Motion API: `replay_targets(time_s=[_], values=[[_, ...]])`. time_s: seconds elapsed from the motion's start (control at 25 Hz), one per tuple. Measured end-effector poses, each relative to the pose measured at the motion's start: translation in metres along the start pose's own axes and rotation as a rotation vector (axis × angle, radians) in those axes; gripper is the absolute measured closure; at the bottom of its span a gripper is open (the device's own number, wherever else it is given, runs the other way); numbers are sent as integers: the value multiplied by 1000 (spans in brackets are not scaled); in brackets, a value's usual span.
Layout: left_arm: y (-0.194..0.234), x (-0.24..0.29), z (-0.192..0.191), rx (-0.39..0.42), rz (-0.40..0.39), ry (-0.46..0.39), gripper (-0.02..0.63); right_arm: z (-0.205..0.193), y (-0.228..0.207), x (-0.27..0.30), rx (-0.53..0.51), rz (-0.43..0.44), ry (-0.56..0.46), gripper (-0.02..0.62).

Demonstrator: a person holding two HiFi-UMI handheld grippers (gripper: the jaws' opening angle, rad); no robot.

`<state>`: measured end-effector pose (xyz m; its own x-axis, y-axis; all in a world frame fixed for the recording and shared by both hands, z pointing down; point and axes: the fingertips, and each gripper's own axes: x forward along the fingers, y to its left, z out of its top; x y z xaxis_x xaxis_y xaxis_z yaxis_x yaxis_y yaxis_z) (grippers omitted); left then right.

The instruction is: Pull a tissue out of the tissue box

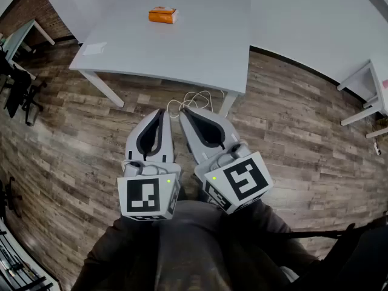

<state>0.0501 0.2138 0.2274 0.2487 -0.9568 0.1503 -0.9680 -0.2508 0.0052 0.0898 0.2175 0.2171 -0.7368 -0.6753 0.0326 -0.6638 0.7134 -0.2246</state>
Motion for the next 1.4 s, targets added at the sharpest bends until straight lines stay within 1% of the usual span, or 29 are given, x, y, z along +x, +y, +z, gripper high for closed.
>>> replay_targets(time_s=[0.12, 0.24, 0.44, 0.6, 0.72, 0.8, 1.0, 1.16, 1.28, 1.4], values=[[-1, 7, 4, -11, 22, -25, 606, 0, -7, -1, 0, 0, -2, 595], [-2, 9, 3, -12, 25, -25, 606, -1, -11, 0, 4, -6, -3, 594], [-4, 7, 0, -9, 46, -24, 606, -2, -22, -6, 41, -32, -21, 594], [-4, 12, -3, -13, 93, -1, 606, 4, -48, -14, 62, -65, -51, 592], [1, 12, -8, -15, 125, 8, 606, 5, -59, -13, 62, -63, -56, 592], [4, 13, -9, -16, 134, -2, 606, 6, -60, -11, 56, -55, -59, 592], [15, 22, -9, -15, 139, -22, 606, 10, -64, 3, 32, -44, -70, 593], [26, 39, -15, -6, 94, -62, 606, 3, -66, 23, 10, -41, -65, 594], [43, 55, -29, -36, 75, -44, 606, -11, -66, 44, 14, -47, -46, 592], [67, 82, -26, -48, 49, -47, 606, -11, -71, 75, 15, -49, -52, 594]])
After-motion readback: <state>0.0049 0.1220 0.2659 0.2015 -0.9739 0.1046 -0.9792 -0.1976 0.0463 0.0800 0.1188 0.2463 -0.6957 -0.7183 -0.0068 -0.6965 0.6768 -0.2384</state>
